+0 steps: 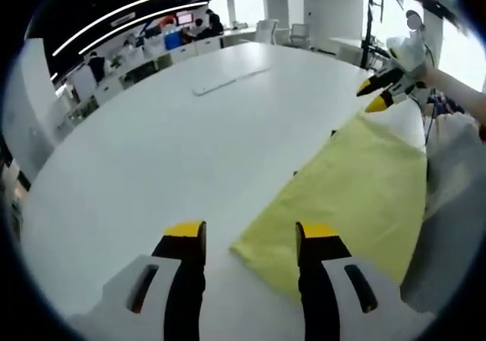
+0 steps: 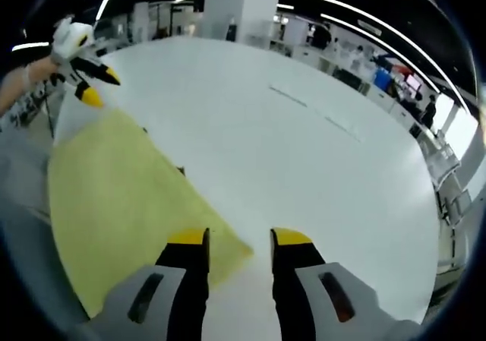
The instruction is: Fold the garment on the visible template until the final outline fits inside the template.
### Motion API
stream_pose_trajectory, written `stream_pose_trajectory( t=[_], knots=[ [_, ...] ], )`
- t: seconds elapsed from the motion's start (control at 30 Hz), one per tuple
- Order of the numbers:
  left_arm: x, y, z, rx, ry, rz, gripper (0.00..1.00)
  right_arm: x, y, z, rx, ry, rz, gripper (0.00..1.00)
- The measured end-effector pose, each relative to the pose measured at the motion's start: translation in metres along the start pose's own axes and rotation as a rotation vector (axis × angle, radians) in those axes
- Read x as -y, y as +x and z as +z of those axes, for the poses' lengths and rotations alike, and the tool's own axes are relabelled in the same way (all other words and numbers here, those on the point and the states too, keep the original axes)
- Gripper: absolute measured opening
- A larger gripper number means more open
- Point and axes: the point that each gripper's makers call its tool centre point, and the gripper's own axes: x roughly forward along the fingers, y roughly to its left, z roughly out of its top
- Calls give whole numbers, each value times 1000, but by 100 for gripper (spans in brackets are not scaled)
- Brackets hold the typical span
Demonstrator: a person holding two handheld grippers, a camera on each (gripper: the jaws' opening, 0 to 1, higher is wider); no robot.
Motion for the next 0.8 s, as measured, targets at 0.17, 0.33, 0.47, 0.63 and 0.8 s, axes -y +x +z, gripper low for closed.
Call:
stream_pose_trajectory(
  t=[0.17,0.33,0.47,0.63,0.8],
  knots=[
    [6,-12,11,36,12,-2,49,-10,-10,13,32,-26,17,40],
    [14,-24,19,62,35,-10,55,-22,-20,21,51,-57,30,45],
    [19,-35,21,67,52,-19,58,-34,-31,27,67,-85,50,50],
    [27,-47,25,84,70,-29,63,-40,-43,34,87,-98,53,56],
    [32,-60,30,97,87,-28,63,-46,-55,43,114,-115,55,59]
  ],
)
